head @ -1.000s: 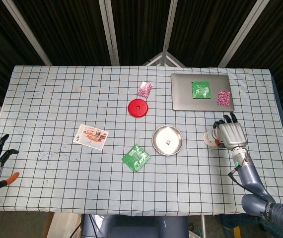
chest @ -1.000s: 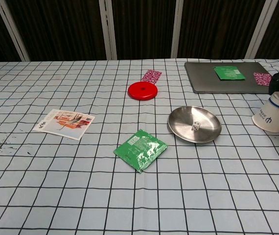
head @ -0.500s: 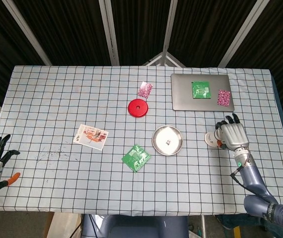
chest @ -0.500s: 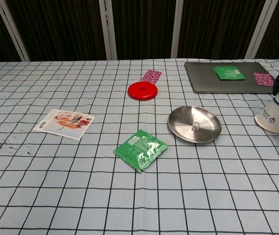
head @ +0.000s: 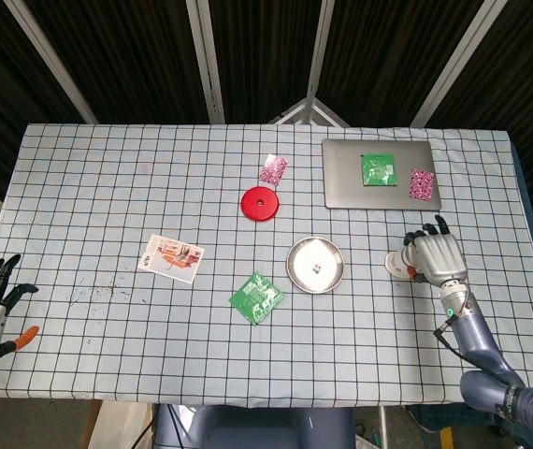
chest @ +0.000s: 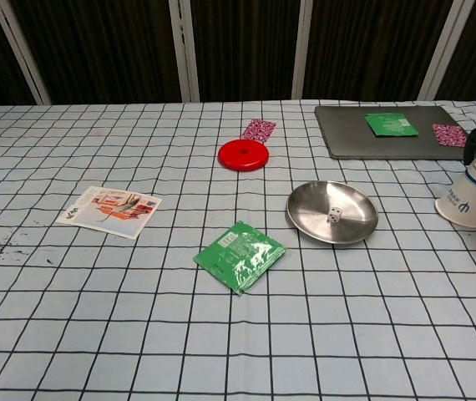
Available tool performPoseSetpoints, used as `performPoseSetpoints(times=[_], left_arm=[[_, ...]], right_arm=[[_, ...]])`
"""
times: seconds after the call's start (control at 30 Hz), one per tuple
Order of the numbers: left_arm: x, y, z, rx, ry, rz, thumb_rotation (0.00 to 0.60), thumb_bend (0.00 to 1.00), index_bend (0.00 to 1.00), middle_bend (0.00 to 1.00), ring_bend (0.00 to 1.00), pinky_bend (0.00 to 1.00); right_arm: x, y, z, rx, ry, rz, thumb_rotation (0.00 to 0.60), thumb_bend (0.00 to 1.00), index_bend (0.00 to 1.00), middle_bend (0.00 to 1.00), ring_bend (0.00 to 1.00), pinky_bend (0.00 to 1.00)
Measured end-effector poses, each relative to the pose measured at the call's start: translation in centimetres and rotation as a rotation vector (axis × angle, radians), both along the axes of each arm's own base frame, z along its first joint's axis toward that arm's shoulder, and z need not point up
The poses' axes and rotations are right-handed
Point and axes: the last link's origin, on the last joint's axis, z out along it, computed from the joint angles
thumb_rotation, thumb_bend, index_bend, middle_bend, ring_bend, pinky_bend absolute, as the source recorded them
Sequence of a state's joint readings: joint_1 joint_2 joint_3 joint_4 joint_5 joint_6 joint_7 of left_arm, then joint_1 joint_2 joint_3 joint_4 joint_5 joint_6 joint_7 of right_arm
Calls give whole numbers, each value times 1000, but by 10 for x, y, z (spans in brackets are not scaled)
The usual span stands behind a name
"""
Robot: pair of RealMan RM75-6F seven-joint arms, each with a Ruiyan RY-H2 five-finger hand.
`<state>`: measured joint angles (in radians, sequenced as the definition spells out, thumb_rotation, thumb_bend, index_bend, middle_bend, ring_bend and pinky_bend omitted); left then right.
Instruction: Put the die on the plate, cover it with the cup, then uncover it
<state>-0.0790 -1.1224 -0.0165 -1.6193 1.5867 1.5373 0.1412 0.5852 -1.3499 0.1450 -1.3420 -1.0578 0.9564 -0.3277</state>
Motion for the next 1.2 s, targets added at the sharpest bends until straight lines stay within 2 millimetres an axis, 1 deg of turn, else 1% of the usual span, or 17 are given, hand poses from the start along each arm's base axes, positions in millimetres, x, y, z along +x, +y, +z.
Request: performPoseSetpoints(times=[0.2, 0.33, 0.43, 0.63, 0.8, 0.87, 0.97, 1.1, 1.2], left_arm=[[0, 0, 0, 0, -3, 0, 600, 260, 342, 0, 0, 128], [0, 0, 0, -2, -4, 0, 600, 260, 342, 0, 0, 128], [0, 0, 1, -2, -7, 0, 600, 260, 342, 0, 0, 128], [-1, -1, 3, -1, -18, -2, 600, 260, 342, 0, 0, 128], [-2, -1, 6, -3, -28, -3, 600, 260, 342, 0, 0, 128], [-2, -1, 7, -3, -34, -4, 600, 260, 342, 0, 0, 128], [-3, 0, 8, -2, -42, -3, 600, 260, 342, 0, 0, 128], [-4, 1, 10, -4, -50, -3, 600, 260, 342, 0, 0, 128], [-4, 1, 11, -5, -56, -4, 600, 260, 342, 0, 0, 128]], right_arm=[[4, 1, 0, -2, -3, 16, 600, 403, 428, 489, 256, 0], [12, 1, 2, -3, -8, 38, 600, 404, 431, 489, 256, 0], [23, 1, 3, 1, -14, 63, 600, 405, 431, 489, 256, 0], [56, 2, -2, 34, -43, 118, 600, 403, 431, 489, 256, 0], [90, 0, -16, 85, -51, 160, 600, 403, 431, 489, 256, 0], [105, -1, -26, 106, -67, 175, 600, 403, 431, 489, 255, 0], [123, -1, -39, 133, -70, 206, 600, 404, 431, 489, 256, 0], [141, 0, -56, 164, -69, 239, 600, 404, 431, 489, 255, 0], [149, 0, -67, 174, -51, 256, 600, 404, 431, 489, 255, 0]])
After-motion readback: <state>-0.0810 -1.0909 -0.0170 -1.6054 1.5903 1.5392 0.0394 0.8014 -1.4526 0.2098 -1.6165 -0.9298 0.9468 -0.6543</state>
